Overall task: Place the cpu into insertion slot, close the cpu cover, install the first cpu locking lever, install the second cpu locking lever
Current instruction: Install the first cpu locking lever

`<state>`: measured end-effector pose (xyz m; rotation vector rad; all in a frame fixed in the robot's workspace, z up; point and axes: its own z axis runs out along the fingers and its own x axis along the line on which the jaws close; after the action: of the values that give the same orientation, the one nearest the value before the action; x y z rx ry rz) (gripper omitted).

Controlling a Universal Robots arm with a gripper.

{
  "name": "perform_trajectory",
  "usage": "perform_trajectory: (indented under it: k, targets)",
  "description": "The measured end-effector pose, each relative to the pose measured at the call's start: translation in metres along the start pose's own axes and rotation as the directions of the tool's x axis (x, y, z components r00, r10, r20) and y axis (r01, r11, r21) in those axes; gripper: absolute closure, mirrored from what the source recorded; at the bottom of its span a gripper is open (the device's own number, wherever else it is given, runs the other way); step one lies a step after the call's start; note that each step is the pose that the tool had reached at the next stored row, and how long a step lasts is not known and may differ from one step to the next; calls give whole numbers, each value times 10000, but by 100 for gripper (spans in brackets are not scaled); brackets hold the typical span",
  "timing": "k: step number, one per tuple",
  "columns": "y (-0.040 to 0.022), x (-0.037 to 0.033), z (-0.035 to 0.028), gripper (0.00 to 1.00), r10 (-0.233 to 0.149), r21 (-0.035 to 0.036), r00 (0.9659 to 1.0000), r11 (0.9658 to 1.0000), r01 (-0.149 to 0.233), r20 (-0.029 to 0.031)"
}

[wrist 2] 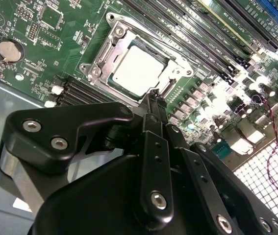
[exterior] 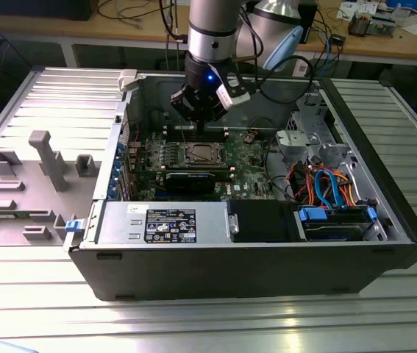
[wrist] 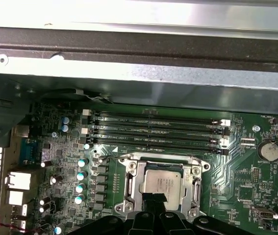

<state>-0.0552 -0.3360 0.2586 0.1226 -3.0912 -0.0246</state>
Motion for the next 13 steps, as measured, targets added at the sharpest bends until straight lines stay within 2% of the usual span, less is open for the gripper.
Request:
perform_trajectory:
  k: [5,8,13]
  targets:
    - [2,18,4,89,-1,-1,10000,10000,1,0]
    - [16,90,16,89,-1,0,10000,10000,1,-1]
    - [24,97,18,89,-2,-1,10000,10000,2,0]
